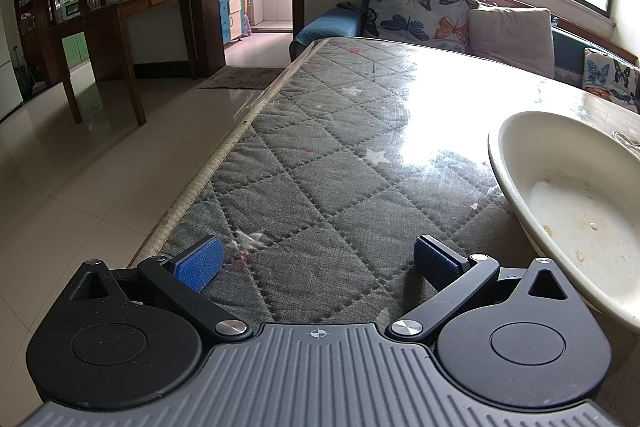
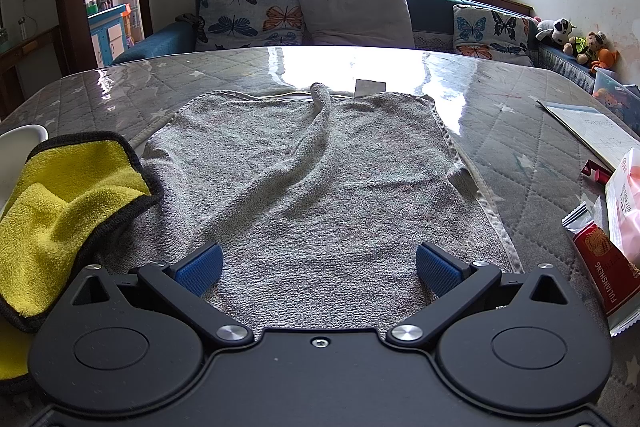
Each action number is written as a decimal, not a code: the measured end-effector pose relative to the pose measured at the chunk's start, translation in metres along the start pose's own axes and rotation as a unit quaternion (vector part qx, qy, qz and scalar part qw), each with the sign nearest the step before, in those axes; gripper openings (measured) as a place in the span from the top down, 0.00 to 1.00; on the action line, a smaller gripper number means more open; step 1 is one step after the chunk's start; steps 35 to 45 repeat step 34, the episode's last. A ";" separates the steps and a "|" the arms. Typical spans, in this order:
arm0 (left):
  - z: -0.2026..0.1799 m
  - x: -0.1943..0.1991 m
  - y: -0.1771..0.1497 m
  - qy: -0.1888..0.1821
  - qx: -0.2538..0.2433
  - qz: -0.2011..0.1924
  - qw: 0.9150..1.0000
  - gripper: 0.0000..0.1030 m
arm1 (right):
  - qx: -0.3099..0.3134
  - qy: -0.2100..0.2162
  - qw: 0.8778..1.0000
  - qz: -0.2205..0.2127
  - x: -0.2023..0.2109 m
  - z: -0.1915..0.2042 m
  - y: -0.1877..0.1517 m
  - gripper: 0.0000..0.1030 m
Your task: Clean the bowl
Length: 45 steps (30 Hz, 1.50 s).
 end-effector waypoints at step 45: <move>0.005 -0.002 0.001 -0.002 0.002 0.000 1.000 0.00 | -0.003 0.006 1.000 0.000 0.000 -0.003 0.001 0.00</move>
Point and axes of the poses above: each gripper's, at about its wrist camera, not at the fingertips, and x roughly against the way its jaws point, z to its left, y to its top, the point moved 6 cm from there along -x, roughly the way its jaws point, and after that the axes turned 12 degrees about y, right-handed, at the moved point
